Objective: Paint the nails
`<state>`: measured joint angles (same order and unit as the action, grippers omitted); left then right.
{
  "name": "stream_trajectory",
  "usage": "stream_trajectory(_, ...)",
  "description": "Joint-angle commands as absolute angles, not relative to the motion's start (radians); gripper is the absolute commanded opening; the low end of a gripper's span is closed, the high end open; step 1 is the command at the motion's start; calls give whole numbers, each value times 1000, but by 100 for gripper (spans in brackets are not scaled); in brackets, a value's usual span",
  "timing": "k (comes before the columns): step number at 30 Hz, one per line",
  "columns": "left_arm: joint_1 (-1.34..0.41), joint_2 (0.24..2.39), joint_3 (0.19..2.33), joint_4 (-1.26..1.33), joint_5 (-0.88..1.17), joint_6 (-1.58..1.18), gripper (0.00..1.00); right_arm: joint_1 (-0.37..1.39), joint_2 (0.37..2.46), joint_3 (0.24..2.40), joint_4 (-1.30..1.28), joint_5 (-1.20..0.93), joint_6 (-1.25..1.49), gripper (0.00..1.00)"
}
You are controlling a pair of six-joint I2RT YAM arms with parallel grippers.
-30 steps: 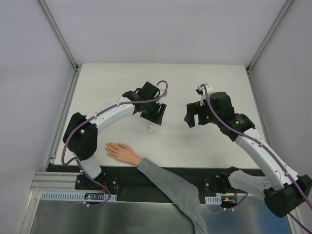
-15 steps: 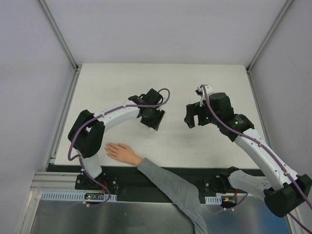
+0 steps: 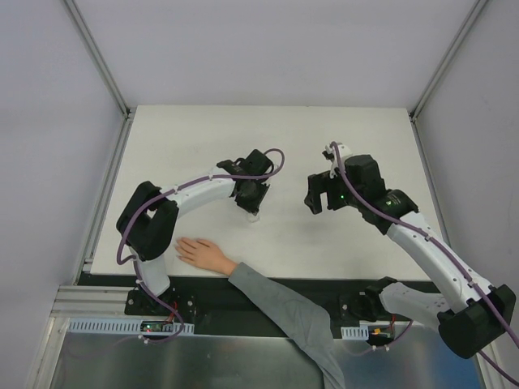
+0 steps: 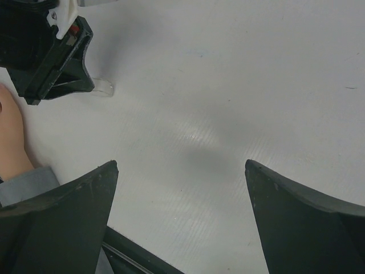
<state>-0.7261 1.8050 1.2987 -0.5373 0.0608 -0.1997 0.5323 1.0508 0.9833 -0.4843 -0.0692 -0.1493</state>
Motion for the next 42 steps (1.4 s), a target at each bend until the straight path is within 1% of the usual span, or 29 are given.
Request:
stream_trajectory(1, -736, 1812, 1331, -552, 11, -198, 0, 529, 1061, 965, -417, -136, -138, 96)
stream_trajectory(3, -735, 1790, 1338, -560, 9, -196, 0, 529, 1052, 945, -371, -217, -149, 96)
stream_trajectory(5, -733, 1758, 1344, -583, 52, -193, 0, 528, 1045, 920, -305, -297, -176, 96)
stream_trajectory(6, -729, 1723, 1353, -600, 84, -193, 0, 531, 1037, 895, -284, -415, -193, 96)
stream_trajectory(7, -723, 1703, 1368, -632, 122, -192, 0, 531, 1034, 881, -232, -473, -213, 98)
stream_trajectory(8, -718, 1678, 1374, -649, 229, -193, 0, 532, 1029, 868, -204, -536, -224, 98)
stream_trajectory(9, -700, 1627, 1379, -660, 285, -195, 0, 551, 1028, 844, -178, -633, -232, 99)
stream_trajectory(11, -683, 1574, 1393, -690, 389, -209, 0, 584, 1029, 831, -138, -666, -274, 99)
stream_trajectory(12, -672, 1527, 1399, -699, 487, -216, 0, 616, 1028, 819, -126, -679, -287, 99)
stream_trajectory(15, -660, 1448, 1431, -733, 609, -229, 0, 637, 1025, 781, -28, -715, -290, 96)
stream_trajectory(19, -658, 1381, 1465, -755, 676, -245, 0, 637, 1032, 746, 148, -836, -247, 92)
stream_trajectory(21, -658, 1356, 1470, -756, 699, -255, 0, 638, 1052, 747, 188, -897, -226, 90)
stream_trajectory(22, -658, 1350, 1474, -755, 719, -256, 0, 638, 1058, 755, 213, -910, -219, 88)
stream_trajectory(25, -658, 1333, 1476, -755, 745, -264, 0, 647, 1068, 758, 250, -920, -206, 85)
stream_trajectory(31, -658, 1330, 1482, -753, 759, -270, 0, 698, 1077, 795, 245, -896, -222, 77)
stream_trajectory(35, -658, 1341, 1488, -753, 764, -276, 0, 742, 1089, 810, 241, -832, -247, 71)
stream_trajectory(36, -658, 1342, 1485, -753, 765, -279, 0, 749, 1092, 818, 239, -821, -252, 66)
stream_trajectory(42, -658, 1344, 1479, -753, 778, -287, 0, 781, 1094, 834, 242, -772, -273, 59)
